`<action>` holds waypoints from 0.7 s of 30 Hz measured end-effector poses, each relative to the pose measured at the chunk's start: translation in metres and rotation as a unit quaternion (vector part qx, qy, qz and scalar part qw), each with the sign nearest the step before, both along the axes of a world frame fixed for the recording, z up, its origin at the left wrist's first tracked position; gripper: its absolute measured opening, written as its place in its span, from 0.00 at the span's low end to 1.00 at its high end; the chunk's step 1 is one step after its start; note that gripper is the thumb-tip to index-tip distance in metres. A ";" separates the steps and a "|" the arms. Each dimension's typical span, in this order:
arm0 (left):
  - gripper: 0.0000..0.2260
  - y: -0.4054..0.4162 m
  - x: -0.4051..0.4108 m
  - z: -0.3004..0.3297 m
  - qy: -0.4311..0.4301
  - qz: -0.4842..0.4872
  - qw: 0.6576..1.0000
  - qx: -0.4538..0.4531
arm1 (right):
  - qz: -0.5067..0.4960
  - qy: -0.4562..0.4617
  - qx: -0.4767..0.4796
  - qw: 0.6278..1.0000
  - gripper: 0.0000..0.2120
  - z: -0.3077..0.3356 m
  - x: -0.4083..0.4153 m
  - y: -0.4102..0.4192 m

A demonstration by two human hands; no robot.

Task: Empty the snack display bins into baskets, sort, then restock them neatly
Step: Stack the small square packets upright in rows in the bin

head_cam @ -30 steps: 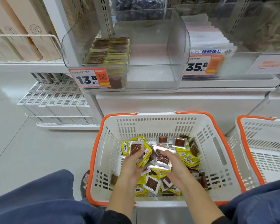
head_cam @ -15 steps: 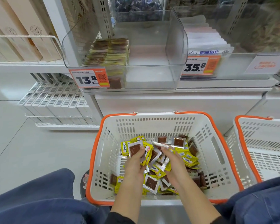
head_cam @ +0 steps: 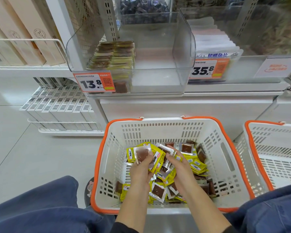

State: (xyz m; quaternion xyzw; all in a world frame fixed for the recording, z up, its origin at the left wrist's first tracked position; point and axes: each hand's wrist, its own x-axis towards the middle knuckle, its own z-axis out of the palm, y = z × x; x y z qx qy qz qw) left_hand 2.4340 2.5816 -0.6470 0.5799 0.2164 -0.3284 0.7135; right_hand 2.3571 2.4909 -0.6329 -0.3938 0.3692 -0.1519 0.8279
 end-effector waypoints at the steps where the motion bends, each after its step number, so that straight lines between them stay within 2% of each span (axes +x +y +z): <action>1: 0.15 0.000 -0.001 0.003 -0.005 0.006 1.000 0.006 | -0.012 0.015 -0.008 1.000 0.11 0.000 0.000 0.000; 4: 0.14 -0.001 0.001 0.012 -0.007 0.040 0.999 0.012 | -0.054 0.068 -0.051 0.995 0.10 -0.002 0.000 -0.001; 7: 0.10 0.002 0.003 0.019 -0.035 0.056 0.998 0.009 | -0.049 0.082 -0.079 0.992 0.12 0.002 -0.002 -0.005; 10: 0.06 0.003 0.000 0.027 -0.199 0.018 0.979 0.036 | -0.036 0.088 -0.080 0.992 0.12 0.001 -0.005 -0.014; 12: 0.10 0.002 -0.006 0.032 -0.306 -0.032 0.951 0.024 | -0.024 0.097 -0.092 0.991 0.11 0.001 -0.003 -0.019; 16: 0.23 0.001 -0.016 0.023 -0.479 -0.138 0.862 0.087 | -0.044 0.062 -0.088 0.993 0.10 0.009 -0.001 -0.024; 21: 0.27 0.001 -0.016 0.017 -0.668 -0.179 0.699 0.182 | -0.042 0.013 -0.036 0.998 0.11 0.005 -0.006 -0.029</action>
